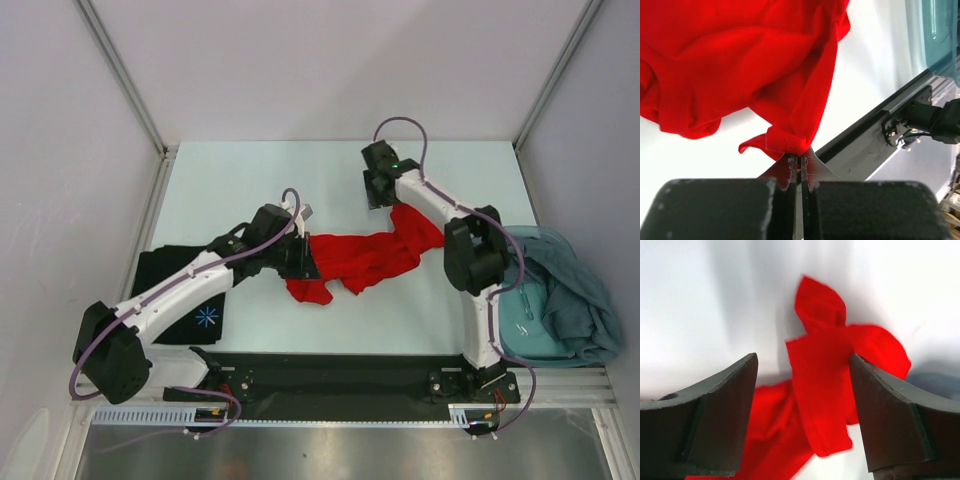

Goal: Fold and stack the t-shirts
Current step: Flatten the tshirt out

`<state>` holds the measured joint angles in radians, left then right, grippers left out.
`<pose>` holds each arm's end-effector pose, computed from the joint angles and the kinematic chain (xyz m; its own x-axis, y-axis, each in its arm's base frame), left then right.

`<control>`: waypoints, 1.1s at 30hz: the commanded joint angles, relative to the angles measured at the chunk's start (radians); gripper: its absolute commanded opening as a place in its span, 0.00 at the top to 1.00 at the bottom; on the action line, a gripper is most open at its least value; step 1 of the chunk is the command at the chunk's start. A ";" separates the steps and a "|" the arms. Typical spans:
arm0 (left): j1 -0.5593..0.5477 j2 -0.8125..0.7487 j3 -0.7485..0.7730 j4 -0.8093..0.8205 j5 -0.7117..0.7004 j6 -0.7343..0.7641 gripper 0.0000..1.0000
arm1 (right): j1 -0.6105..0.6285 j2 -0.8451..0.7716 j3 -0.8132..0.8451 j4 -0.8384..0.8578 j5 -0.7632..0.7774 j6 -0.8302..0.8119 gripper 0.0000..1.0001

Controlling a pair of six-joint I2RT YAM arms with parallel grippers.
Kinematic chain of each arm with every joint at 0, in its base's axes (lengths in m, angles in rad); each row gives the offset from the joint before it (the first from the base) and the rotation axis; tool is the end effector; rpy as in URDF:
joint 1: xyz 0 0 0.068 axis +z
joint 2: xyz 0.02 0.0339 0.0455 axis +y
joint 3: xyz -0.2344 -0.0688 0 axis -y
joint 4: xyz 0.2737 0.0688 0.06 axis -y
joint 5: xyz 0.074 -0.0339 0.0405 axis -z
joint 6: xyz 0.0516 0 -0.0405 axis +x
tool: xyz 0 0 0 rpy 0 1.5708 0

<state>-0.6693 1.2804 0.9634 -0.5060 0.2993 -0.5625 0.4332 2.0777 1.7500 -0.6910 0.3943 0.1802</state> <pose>0.2380 -0.2077 0.2194 -0.8864 0.0515 -0.4600 0.3279 0.7713 -0.5455 0.4404 0.1818 0.1836 -0.7970 -0.1863 -0.5746 -0.0629 0.9717 -0.2278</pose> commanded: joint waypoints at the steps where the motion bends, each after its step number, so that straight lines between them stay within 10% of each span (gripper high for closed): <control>1: -0.004 -0.029 0.049 -0.014 0.035 -0.031 1.00 | 0.088 0.103 0.100 -0.056 0.247 -0.057 0.21; 14: -0.003 -0.023 0.089 -0.034 0.035 0.015 1.00 | 0.124 0.144 0.000 -0.033 0.402 -0.119 0.30; 24: 0.071 -0.032 0.147 -0.094 -0.011 0.049 1.00 | 0.095 0.115 0.075 -0.050 0.397 -0.082 0.89; 33: 0.368 0.057 0.455 -0.141 -0.109 0.035 1.00 | -0.043 0.050 0.411 0.102 0.042 0.014 0.92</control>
<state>-0.3599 1.3121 1.2549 -0.6613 0.2401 -0.5411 0.4465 2.2208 2.0514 -0.6987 0.5827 0.1410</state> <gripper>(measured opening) 0.014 0.119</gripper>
